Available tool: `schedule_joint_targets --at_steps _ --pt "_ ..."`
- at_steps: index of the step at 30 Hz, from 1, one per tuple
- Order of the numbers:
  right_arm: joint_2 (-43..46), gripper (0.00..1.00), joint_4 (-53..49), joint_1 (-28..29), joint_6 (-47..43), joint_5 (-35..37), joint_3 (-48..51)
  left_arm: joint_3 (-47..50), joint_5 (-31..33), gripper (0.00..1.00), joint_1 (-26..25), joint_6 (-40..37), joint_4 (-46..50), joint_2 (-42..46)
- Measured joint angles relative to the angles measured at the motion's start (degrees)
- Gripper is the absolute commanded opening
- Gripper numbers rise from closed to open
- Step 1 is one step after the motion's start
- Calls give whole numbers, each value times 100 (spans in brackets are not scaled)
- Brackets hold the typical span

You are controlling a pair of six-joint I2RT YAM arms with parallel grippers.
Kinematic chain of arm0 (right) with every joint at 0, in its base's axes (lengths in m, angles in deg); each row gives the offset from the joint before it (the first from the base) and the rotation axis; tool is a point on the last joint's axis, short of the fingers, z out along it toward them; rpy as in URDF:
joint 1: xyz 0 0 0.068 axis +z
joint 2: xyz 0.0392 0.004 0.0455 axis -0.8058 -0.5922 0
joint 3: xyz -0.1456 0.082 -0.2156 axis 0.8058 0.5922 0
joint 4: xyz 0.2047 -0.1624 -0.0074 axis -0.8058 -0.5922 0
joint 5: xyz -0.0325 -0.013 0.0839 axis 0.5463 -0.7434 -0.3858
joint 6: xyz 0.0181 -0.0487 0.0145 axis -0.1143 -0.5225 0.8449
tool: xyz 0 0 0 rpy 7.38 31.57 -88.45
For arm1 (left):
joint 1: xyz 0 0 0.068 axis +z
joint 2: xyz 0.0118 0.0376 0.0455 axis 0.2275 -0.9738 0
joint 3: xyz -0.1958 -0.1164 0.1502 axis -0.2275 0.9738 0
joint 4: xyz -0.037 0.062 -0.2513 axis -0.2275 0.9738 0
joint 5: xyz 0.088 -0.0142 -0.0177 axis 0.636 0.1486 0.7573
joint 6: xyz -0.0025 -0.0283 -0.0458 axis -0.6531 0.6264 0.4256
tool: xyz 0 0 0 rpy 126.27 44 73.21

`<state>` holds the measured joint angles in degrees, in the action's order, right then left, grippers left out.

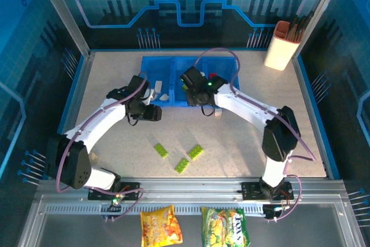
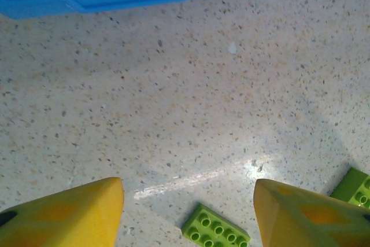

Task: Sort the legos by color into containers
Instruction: Rotate the lego at the bottom-center of the table.

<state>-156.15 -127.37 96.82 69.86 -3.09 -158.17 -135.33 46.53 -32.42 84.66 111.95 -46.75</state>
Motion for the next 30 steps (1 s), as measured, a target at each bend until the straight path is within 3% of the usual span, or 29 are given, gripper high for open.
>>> schedule_joint_targets --at_steps 5,12,23,30 --pt "833 41 170 37 125 -28 1008 55 203 65 -310 485 225 7" --pt "1504 41 273 42 229 -68 1943 839 413 67 -831 1547 332 417" --pt "2240 41 280 42 227 -59 2420 1602 474 70 -1965 3056 76 481" --pt "2490 41 273 17 225 -37 2583 1624 468 69 -2197 3460 -393 -74"
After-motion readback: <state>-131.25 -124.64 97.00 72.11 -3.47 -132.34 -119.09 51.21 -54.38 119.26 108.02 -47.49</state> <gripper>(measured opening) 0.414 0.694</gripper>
